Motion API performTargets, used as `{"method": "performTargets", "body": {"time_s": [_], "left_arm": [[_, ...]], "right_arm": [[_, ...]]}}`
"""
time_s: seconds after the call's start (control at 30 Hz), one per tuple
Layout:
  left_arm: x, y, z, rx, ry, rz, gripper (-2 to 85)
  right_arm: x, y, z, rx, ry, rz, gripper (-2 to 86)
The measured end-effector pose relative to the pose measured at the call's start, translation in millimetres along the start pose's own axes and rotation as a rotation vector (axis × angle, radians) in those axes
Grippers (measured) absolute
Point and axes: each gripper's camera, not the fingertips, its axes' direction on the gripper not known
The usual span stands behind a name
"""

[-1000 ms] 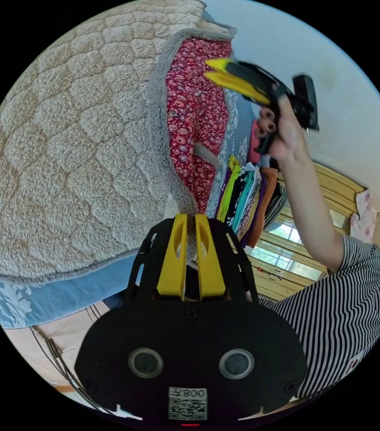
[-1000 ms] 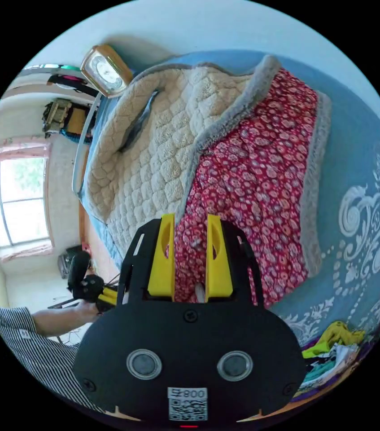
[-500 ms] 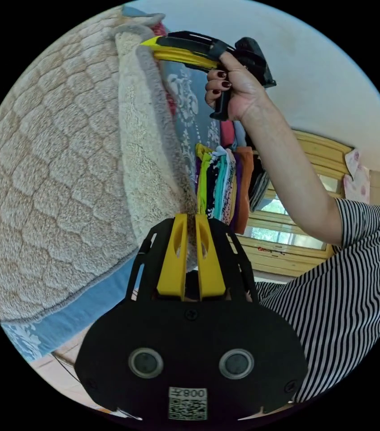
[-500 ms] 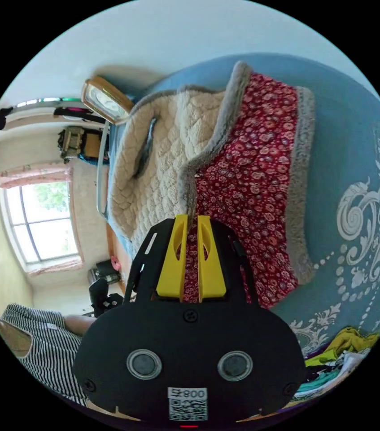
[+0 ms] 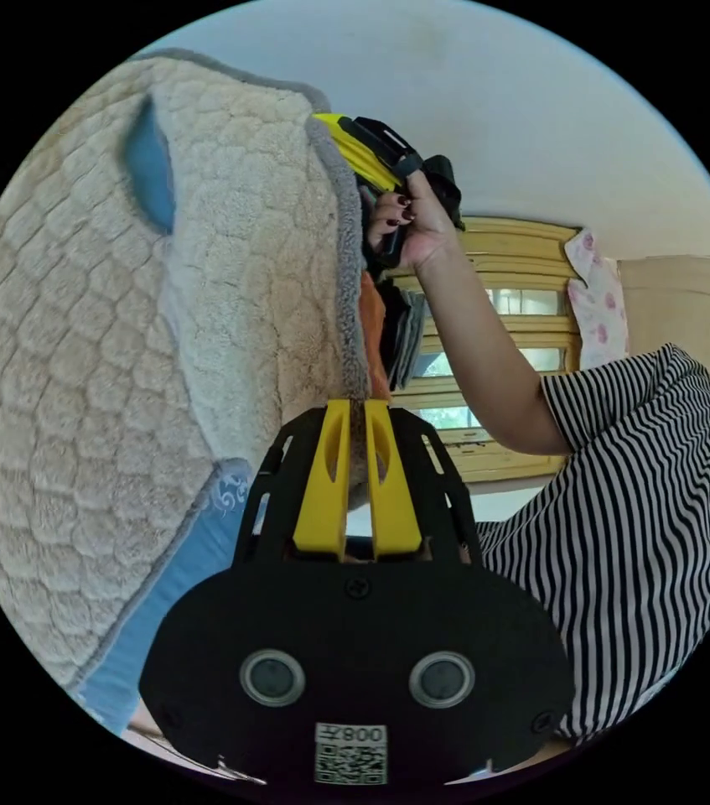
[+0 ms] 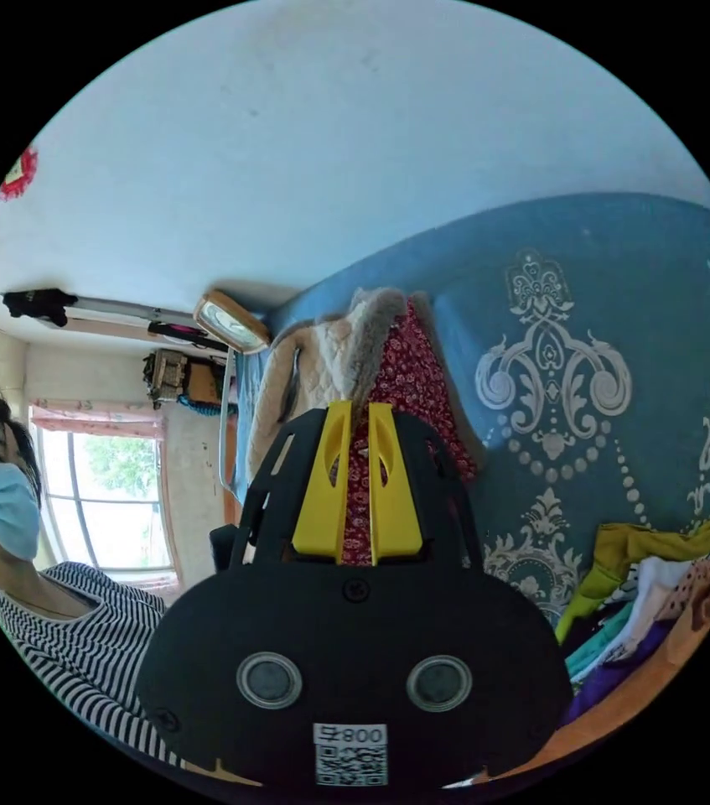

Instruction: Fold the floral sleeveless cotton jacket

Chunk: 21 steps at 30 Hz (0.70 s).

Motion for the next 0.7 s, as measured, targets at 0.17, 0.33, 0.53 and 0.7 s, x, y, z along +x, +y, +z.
{"method": "performTargets", "body": {"time_s": [0.17, 0.33, 0.53, 0.7], "left_arm": [[-55.2, 38.4, -41.6, 0.122, -0.157, -0.242, 2.9], [-98.3, 64.0, -66.3, 0.21, -0.218, -0.41, 2.9], [-118.3, 71.0, -60.4, 0.199, -0.193, -0.459, 3.2], [-126.9, 80.6, -69.1, 0.27, -0.264, -0.495, 3.9]], "right_arm": [[-33.8, -23.8, 112.4, -0.17, 0.024, -0.078, 3.0], [-62.2, -35.9, 198.4, -0.314, 0.088, -0.117, 3.6], [-91.3, -41.3, 258.0, -0.445, 0.193, -0.188, 5.0], [-106.4, -44.9, 284.2, -0.473, 0.235, -0.205, 6.5]]}}
